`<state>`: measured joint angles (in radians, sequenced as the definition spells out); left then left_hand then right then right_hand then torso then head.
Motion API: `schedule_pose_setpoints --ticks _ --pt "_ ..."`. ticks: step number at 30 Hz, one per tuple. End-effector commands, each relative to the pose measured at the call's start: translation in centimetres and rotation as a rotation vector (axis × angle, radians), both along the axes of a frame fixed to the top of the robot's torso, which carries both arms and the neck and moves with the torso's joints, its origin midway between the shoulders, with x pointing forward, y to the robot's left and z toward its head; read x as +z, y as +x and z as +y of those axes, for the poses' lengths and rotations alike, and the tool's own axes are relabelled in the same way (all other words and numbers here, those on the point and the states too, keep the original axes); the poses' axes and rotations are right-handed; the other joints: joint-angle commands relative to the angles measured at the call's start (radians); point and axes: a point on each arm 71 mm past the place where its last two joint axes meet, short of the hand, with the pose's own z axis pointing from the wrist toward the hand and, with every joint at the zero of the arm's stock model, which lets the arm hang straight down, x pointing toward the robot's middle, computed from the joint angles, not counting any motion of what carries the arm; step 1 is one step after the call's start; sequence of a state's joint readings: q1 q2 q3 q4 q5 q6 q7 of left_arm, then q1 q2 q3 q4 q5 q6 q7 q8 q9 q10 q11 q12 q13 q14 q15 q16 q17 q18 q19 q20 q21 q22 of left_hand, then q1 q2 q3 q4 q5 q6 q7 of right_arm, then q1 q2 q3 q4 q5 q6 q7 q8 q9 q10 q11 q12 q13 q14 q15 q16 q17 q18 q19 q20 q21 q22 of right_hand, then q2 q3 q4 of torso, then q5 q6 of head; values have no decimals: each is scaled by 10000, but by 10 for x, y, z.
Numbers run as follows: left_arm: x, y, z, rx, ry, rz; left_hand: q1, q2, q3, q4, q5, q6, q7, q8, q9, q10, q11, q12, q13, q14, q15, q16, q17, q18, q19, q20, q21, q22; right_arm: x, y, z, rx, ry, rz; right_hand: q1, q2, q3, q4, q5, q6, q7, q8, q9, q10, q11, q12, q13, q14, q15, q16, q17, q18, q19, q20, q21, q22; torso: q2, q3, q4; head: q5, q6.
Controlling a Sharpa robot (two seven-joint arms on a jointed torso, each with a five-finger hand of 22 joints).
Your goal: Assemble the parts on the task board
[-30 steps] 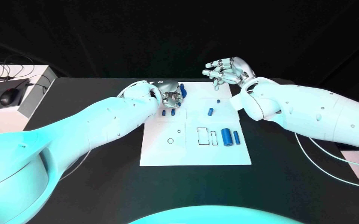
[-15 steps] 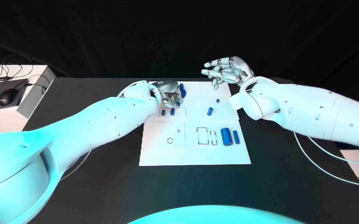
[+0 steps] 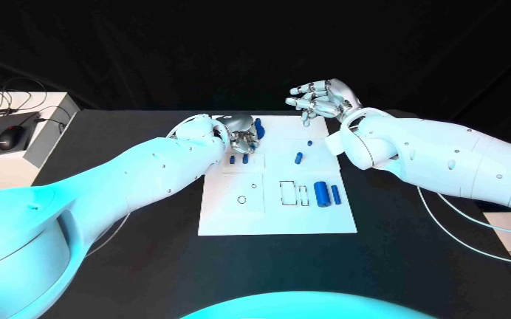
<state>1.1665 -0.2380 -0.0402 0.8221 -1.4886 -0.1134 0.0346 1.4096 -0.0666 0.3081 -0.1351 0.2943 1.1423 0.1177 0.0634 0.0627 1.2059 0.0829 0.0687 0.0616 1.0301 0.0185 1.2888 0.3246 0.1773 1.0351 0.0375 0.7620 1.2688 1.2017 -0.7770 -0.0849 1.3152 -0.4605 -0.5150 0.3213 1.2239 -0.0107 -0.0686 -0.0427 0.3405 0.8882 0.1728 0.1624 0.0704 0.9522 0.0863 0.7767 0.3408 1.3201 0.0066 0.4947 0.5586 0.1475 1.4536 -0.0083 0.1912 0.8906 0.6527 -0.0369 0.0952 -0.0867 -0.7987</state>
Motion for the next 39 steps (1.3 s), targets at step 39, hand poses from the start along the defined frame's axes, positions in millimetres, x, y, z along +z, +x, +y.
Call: schedule_pose_setpoints --ticks 39 --pt "19 -8 23 281 -1240 11 -8 117 346 -396 -63 167 106 -17 11 327 -27 -76 4 447 -66 -269 391 145 223 -101 165 186 1 0 -3 33 22 -74 -14 76 11 -9 33 1 79 -59 -4 -11 -61 -14 -14 -45 0 57 13 182 -66 -4 48 9 -146 -38 142 -4 -15"
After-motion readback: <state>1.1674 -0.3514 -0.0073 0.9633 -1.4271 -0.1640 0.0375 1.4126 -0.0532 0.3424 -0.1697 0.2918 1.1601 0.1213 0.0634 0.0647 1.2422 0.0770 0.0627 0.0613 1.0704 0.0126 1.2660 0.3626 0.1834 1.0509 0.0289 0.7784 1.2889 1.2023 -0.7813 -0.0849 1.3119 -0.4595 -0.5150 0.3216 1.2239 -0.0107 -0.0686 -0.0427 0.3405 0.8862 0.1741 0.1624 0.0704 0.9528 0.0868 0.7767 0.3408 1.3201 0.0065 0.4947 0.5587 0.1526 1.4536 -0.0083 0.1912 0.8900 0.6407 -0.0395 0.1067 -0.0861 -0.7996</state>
